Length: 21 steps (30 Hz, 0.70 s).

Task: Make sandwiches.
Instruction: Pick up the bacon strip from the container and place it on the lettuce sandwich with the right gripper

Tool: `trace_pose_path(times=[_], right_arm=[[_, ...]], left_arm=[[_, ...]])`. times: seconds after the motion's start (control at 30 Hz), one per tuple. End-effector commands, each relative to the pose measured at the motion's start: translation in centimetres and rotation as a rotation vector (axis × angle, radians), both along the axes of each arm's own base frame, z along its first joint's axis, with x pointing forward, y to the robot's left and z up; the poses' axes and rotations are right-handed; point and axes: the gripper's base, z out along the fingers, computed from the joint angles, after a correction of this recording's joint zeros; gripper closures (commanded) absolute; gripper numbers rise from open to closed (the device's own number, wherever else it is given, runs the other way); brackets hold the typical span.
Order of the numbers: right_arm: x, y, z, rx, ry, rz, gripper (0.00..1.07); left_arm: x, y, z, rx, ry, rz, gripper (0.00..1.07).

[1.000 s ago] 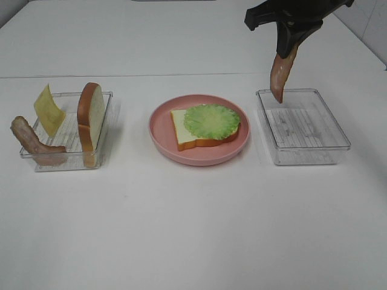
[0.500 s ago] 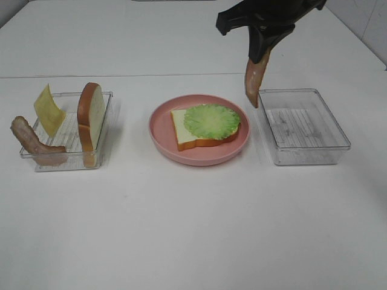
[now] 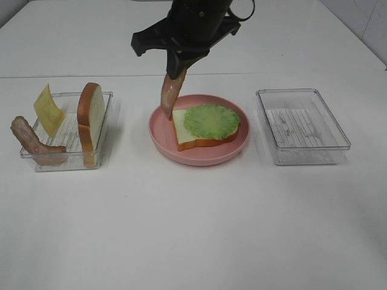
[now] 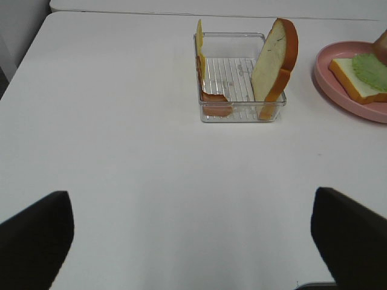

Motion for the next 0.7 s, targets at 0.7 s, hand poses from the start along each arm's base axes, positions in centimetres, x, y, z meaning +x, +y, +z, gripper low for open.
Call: trace_pose_path(times=[0.7], right_arm=[[2.8, 1.3, -8.8, -0.196, -0.052, 0.000, 1.07]], left_arm=[[-0.1, 0.0, 0.0, -0.004, -0.019, -0.001, 0.07]])
